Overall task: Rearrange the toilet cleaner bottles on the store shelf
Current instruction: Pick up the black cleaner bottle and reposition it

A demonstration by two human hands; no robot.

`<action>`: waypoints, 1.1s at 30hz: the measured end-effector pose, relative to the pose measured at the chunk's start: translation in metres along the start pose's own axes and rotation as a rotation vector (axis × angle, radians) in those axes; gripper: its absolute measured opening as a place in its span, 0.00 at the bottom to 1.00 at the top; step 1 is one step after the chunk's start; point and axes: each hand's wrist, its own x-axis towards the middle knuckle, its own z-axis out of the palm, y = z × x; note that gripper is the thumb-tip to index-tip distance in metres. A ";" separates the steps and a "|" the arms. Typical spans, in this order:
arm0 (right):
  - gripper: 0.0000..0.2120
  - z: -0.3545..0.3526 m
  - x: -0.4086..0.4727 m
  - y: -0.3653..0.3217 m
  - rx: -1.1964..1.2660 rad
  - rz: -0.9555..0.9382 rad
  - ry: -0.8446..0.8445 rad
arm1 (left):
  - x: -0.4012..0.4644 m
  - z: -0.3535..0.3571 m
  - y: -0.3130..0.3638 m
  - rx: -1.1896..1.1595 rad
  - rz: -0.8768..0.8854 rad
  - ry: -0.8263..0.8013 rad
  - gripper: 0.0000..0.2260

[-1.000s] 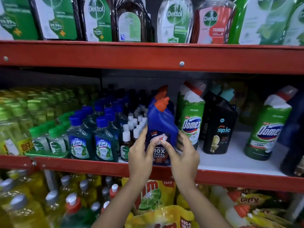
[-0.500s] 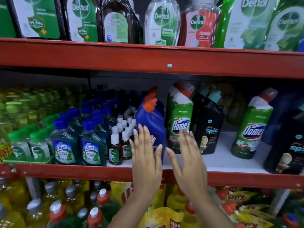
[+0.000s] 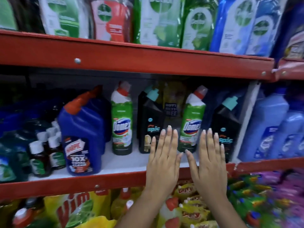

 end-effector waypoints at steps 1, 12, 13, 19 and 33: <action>0.35 -0.001 0.001 0.011 0.003 0.013 0.001 | 0.004 0.009 0.009 -0.022 0.003 -0.012 0.27; 0.35 0.000 0.019 0.093 0.358 0.235 0.020 | 0.043 0.075 0.083 -0.456 -0.223 -0.132 0.26; 0.36 0.000 0.019 0.096 0.407 0.255 -0.002 | 0.045 0.077 0.086 -0.525 -0.262 -0.136 0.26; 0.36 -0.001 0.022 0.107 0.560 0.316 -0.030 | 0.052 0.086 0.093 -0.650 -0.341 -0.045 0.21; 0.32 -0.007 0.032 0.059 0.725 0.285 0.015 | 0.046 0.049 0.060 -0.728 -0.388 0.159 0.13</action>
